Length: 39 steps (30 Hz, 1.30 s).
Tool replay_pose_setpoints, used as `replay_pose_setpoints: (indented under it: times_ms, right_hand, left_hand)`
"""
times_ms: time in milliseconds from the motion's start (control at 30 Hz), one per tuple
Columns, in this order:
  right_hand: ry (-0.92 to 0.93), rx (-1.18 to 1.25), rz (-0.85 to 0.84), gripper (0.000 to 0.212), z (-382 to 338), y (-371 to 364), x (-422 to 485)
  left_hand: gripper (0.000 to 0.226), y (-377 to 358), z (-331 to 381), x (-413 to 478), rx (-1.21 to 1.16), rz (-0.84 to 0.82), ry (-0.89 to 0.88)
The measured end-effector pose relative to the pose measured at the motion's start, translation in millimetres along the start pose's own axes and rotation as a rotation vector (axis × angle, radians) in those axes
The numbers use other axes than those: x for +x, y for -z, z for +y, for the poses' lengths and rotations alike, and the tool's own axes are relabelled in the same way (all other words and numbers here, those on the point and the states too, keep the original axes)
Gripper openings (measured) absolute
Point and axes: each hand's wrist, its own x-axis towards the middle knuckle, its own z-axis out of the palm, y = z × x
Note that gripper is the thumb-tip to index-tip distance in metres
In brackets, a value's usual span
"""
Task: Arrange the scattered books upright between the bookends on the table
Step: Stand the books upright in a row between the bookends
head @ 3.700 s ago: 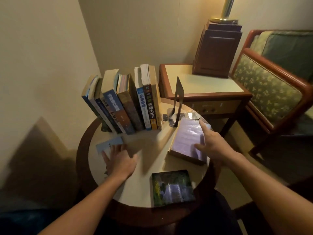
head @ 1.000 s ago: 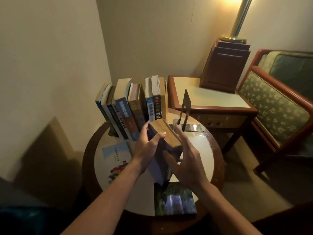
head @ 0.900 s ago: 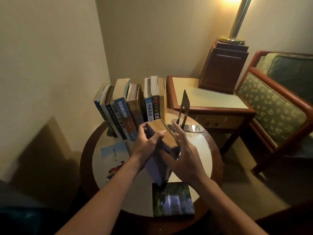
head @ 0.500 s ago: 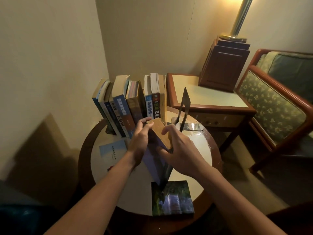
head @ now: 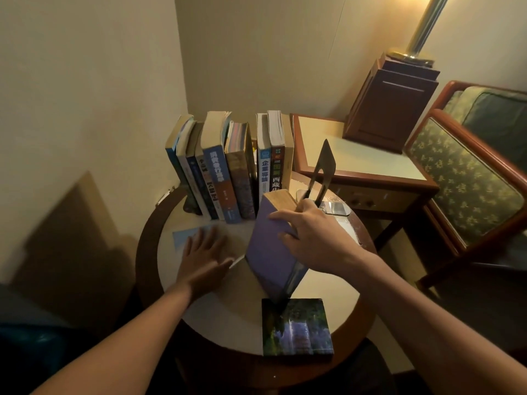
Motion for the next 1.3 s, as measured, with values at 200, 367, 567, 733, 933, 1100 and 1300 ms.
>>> replay_pose_setpoints:
  times_ms: [200, 367, 567, 733, 933, 1100, 1300]
  right_hand:
    - [-0.082, 0.007, 0.118, 0.042, 17, -5, -9]
    - [-0.16, -0.041, 0.194, 0.042, 40, 4, -10]
    - [-0.243, -0.118, 0.378, 0.04, 47, 23, 8]
    - [-0.195, -0.141, 0.466, 0.043, 43, 31, 41]
    - [-0.189, -0.204, 0.467, 0.04, 47, 27, 74]
    - [-0.223, -0.238, 0.477, 0.036, 46, 30, 95]
    - [-0.253, -0.207, 0.456, 0.035, 45, 28, 125]
  left_hand:
    - [0.081, -13, 0, -7, 0.145, 0.156, -0.043]
    - [0.08, -20, 3, -8, 0.185, 0.212, -0.012]
    - [0.079, -22, 3, -10, 0.145, 0.263, -0.028]
    - [0.076, -18, 6, -11, 0.103, 0.258, -0.039]
    - [0.069, -10, 9, -7, 0.153, 0.234, -0.043]
    - [0.069, -9, 10, -7, 0.156, 0.27, -0.049]
    - [0.071, -6, 13, -2, 0.163, 0.245, -0.032]
